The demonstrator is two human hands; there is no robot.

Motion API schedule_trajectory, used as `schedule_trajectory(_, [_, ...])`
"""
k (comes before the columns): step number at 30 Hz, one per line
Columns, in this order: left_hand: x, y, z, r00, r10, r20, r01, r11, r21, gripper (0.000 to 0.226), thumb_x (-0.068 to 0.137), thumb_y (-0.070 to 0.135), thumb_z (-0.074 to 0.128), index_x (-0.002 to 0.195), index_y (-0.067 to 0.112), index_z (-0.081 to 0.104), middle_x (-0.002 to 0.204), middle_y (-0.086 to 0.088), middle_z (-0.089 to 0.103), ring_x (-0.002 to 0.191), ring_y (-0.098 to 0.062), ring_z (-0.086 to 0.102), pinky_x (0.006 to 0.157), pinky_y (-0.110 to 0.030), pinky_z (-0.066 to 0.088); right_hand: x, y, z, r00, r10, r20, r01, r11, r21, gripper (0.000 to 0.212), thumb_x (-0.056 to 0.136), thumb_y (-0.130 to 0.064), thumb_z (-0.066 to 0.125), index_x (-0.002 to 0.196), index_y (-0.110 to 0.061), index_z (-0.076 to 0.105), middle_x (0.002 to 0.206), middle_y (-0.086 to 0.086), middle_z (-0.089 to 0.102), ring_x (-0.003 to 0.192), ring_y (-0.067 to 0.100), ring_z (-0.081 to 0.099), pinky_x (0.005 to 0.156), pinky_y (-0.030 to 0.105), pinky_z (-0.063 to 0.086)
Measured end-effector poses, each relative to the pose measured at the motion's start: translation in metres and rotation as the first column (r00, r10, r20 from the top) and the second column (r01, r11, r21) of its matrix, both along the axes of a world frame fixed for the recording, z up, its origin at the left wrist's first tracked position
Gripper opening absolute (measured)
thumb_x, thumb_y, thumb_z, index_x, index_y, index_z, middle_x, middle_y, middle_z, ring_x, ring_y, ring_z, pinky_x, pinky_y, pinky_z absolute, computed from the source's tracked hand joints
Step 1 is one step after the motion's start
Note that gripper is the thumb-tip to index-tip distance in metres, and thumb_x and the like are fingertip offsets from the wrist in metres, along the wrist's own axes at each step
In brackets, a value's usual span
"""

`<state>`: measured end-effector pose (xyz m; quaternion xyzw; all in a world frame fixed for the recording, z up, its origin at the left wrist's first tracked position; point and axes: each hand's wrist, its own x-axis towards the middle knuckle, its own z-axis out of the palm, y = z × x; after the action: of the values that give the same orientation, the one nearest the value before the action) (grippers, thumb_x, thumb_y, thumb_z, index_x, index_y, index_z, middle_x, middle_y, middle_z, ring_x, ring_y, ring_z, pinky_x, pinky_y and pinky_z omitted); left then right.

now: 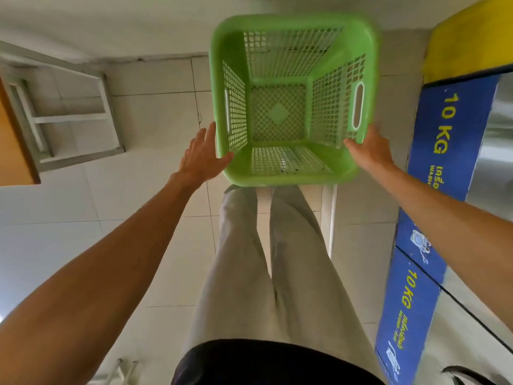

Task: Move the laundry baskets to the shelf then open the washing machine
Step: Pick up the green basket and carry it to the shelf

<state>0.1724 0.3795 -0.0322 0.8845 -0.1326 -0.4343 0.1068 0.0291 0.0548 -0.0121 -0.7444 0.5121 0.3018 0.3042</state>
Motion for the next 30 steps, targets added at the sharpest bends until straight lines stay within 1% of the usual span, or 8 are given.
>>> schedule_trajectory(7, [0.023, -0.030, -0.064, 0.957, 0.290, -0.004, -0.287, 0.946, -0.150, 0.098, 0.079, 0.046, 0.067, 0.155, 0.019, 0.011, 0.147, -0.017, 0.041, 0.129, -0.036, 0.048, 0.098, -0.055, 0.050, 0.035, -0.048, -0.069, 0.998, -0.033, 0.060, 0.039, 0.995, -0.090, 0.058, 0.092, -0.022, 0.055, 0.141, -0.003, 0.028, 0.127, 0.021, 0.057, 0.094, 0.033, 0.063, 0.055, 0.024, 0.039])
schedule_trajectory(10, [0.031, -0.043, -0.083, 0.920, 0.392, -0.017, -0.390, 0.910, -0.141, 0.095, 0.086, 0.033, 0.069, 0.155, 0.019, 0.006, 0.144, -0.017, 0.042, 0.120, -0.035, 0.053, 0.092, -0.049, 0.054, 0.041, -0.057, -0.087, 0.998, -0.027, 0.061, 0.032, 0.996, -0.082, 0.059, 0.091, -0.020, 0.055, 0.141, -0.004, 0.027, 0.126, 0.022, 0.057, 0.081, 0.028, 0.057, 0.047, 0.022, 0.036])
schedule_trajectory(13, [0.033, -0.048, -0.092, 0.891, 0.453, -0.028, -0.449, 0.870, -0.205, 0.089, 0.091, 0.023, 0.066, 0.155, 0.016, 0.005, 0.136, -0.012, 0.048, 0.093, -0.024, 0.064, 0.058, -0.019, 0.054, 0.039, -0.065, -0.092, 0.998, -0.012, 0.070, 0.019, 0.994, -0.103, 0.052, 0.090, -0.020, 0.058, 0.133, -0.003, 0.035, 0.122, 0.021, 0.060, 0.077, 0.027, 0.055, 0.052, 0.025, 0.039])
schedule_trajectory(15, [0.029, -0.045, -0.083, 0.886, 0.461, -0.060, -0.462, 0.862, -0.207, 0.091, 0.092, 0.019, 0.065, 0.156, 0.019, 0.001, 0.137, -0.019, 0.049, 0.081, -0.021, 0.066, 0.043, -0.013, 0.046, 0.033, -0.068, -0.083, 0.997, 0.011, 0.072, -0.004, 0.995, -0.098, 0.046, 0.090, -0.021, 0.059, 0.128, -0.003, 0.040, 0.117, 0.020, 0.062, 0.073, 0.026, 0.056, 0.049, 0.025, 0.037])
schedule_trajectory(18, [0.014, -0.033, -0.039, 0.865, 0.495, -0.082, -0.500, 0.839, -0.215, 0.093, 0.092, 0.017, 0.064, 0.158, 0.021, -0.002, 0.134, -0.020, 0.054, 0.072, -0.012, 0.064, 0.043, -0.012, 0.046, 0.030, -0.065, -0.043, 0.994, 0.064, 0.090, -0.057, 0.995, -0.078, 0.041, 0.090, -0.022, 0.059, 0.124, -0.004, 0.045, 0.105, 0.013, 0.061, 0.061, 0.017, 0.053, 0.046, 0.024, 0.035])
schedule_trajectory(22, [-0.015, 0.006, 0.052, 0.814, 0.578, -0.050, -0.572, 0.784, -0.241, 0.093, 0.090, 0.017, 0.063, 0.157, 0.032, -0.001, 0.132, -0.017, 0.055, 0.080, -0.016, 0.068, 0.048, -0.013, 0.048, 0.037, -0.046, 0.046, 0.978, 0.143, 0.153, -0.134, 0.989, -0.069, 0.034, 0.092, -0.024, 0.057, 0.119, -0.005, 0.049, 0.101, 0.014, 0.063, 0.069, 0.024, 0.053, 0.047, 0.022, 0.033])
schedule_trajectory(27, [-0.068, 0.065, 0.198, 0.669, 0.742, 0.051, -0.701, 0.652, -0.289, 0.075, 0.095, 0.016, 0.058, 0.157, 0.023, 0.017, 0.120, -0.002, 0.056, 0.077, -0.002, 0.062, 0.055, -0.011, 0.052, 0.059, 0.009, 0.167, 0.938, 0.213, 0.274, -0.218, 0.976, -0.013, 0.036, 0.088, -0.027, 0.059, 0.118, -0.009, 0.057, 0.106, 0.017, 0.069, 0.078, 0.027, 0.059, 0.066, 0.031, 0.045])
schedule_trajectory(30, [-0.110, 0.110, 0.268, 0.534, 0.839, 0.101, -0.784, 0.536, -0.312, 0.069, 0.096, 0.024, 0.057, 0.155, 0.026, 0.024, 0.130, -0.012, 0.060, 0.093, -0.018, 0.067, 0.083, -0.038, 0.059, 0.070, 0.059, 0.227, 0.883, 0.284, 0.373, -0.320, 0.947, 0.036, 0.036, 0.088, -0.027, 0.060, 0.120, -0.012, 0.059, 0.103, 0.013, 0.068, 0.078, 0.025, 0.058, 0.060, 0.028, 0.042])
